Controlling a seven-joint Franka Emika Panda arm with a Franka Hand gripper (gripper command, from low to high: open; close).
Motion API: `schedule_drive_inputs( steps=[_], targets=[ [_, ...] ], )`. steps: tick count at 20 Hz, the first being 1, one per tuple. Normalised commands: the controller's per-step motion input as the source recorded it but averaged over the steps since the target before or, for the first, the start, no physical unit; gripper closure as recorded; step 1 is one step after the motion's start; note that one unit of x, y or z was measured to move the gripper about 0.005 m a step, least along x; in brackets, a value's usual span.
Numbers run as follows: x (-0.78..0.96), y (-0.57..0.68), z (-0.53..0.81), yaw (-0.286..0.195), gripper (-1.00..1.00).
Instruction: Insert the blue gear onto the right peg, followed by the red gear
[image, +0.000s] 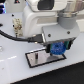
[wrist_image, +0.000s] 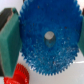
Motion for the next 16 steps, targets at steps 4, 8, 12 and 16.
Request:
schedule_drive_inputs(
  steps=[4, 8, 12, 16],
  targets=[
    [0.03, -0.22, 0.3, 0.0, 1.0],
    [0.01, -0.28, 0.41, 0.0, 1.0],
    [0.12, -0.11, -0.02, 0.0, 1.0],
    [0.19, -0.14, -0.08, 0.0, 1.0]
  ],
)
